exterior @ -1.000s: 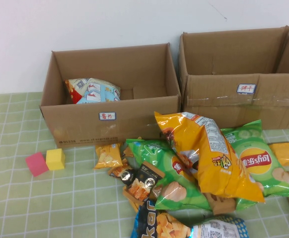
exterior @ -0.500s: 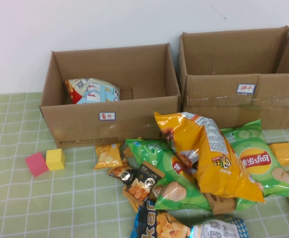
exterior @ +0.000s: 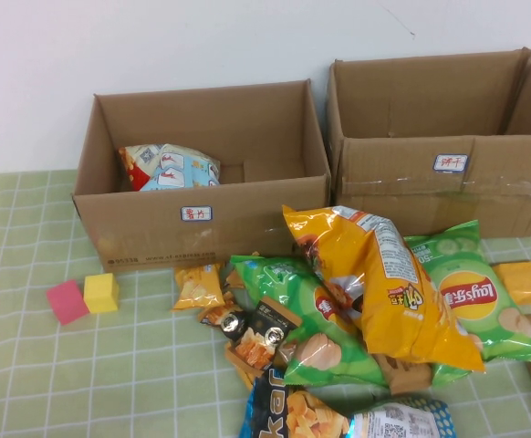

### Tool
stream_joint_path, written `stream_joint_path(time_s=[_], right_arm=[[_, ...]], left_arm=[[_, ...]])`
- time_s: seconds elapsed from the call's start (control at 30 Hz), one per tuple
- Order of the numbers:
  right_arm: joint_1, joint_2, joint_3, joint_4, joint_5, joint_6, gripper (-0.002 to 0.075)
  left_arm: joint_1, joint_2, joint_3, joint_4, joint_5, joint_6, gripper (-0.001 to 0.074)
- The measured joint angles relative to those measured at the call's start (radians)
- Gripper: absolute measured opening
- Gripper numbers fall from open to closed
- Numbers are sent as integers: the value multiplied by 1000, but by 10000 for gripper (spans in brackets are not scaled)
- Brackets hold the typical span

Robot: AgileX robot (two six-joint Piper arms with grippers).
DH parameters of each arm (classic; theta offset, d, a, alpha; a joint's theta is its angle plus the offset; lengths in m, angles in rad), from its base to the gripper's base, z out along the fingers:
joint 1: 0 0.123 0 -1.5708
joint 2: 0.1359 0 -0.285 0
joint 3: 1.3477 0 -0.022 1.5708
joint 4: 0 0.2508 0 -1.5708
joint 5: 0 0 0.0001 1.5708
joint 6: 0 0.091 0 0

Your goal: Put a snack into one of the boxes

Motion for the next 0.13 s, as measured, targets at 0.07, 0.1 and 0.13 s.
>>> stream_joint_path(time_s=[0.07,0.1,0.13], right_arm=[[0,0,0,0,0,-2,-2],[-2,0,0,0,0,-2,-2],[-2,0,0,0,0,-4,-2]], left_arm=[[0,0,0,0,0,0,-1],[0,0,0,0,0,0,-2],[0,0,0,0,0,0,-1]])
